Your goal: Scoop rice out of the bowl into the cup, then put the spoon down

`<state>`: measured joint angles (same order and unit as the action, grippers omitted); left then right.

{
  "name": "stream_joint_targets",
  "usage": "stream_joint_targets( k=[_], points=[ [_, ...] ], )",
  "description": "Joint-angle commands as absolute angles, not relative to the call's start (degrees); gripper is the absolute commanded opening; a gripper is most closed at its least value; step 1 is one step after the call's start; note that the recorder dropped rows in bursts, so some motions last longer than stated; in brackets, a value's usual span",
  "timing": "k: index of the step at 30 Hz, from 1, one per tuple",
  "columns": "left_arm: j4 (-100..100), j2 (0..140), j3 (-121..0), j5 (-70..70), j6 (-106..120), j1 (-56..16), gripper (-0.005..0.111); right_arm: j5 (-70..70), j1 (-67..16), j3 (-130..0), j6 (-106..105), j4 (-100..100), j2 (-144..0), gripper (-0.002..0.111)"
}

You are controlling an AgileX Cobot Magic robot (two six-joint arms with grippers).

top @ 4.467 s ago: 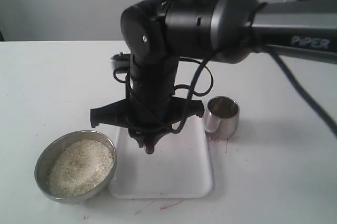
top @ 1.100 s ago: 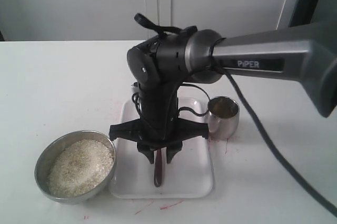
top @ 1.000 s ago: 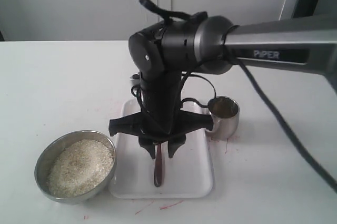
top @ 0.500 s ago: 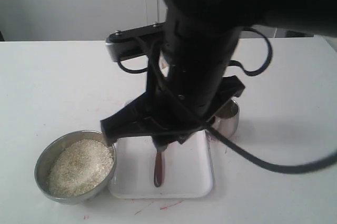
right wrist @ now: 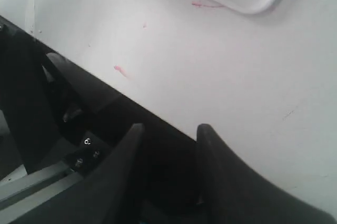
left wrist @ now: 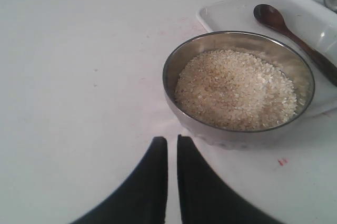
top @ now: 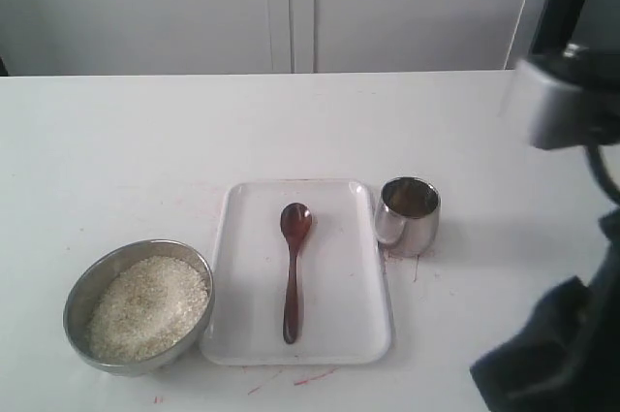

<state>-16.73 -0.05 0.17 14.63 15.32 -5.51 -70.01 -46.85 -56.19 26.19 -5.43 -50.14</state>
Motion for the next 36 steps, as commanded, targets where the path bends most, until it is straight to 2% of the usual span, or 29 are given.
stream_joint_targets(
  k=[1,7,10,13,18,27,36],
  points=[
    [-17.14,0.00,0.00,14.58,15.21,-5.91,0.014,-69.48,-46.85,-51.11,25.67,-7.83,-43.48,0.031],
    [-17.14,0.00,0.00,14.58,15.21,-5.91,0.014,-57.14,-46.85,-48.29,19.33,-7.08,-41.41,0.030],
    [-17.14,0.00,0.00,14.58,15.21,-5.91,0.014,-56.42,-46.85,-47.93,15.15,-6.83,-41.41,0.019],
    [-17.14,0.00,0.00,14.58,15.21,-5.91,0.014,-56.03,-46.85,-47.93,14.59,-7.63,-41.41,0.014],
    [-17.14,0.00,0.00,14.58,15.21,-5.91,0.014,-52.60,-46.85,-47.93,14.57,-7.52,-41.41,0.013],
    [-17.14,0.00,0.00,14.58,15.21,-5.91,0.014,-42.47,-46.85,-47.30,2.60,0.85,-41.41,0.013],
    [-17.14,0.00,0.00,14.58,15.21,-5.91,0.014,-10.62,-31.64,-32.48,3.29,1.72,-35.50,0.013]
  ],
)
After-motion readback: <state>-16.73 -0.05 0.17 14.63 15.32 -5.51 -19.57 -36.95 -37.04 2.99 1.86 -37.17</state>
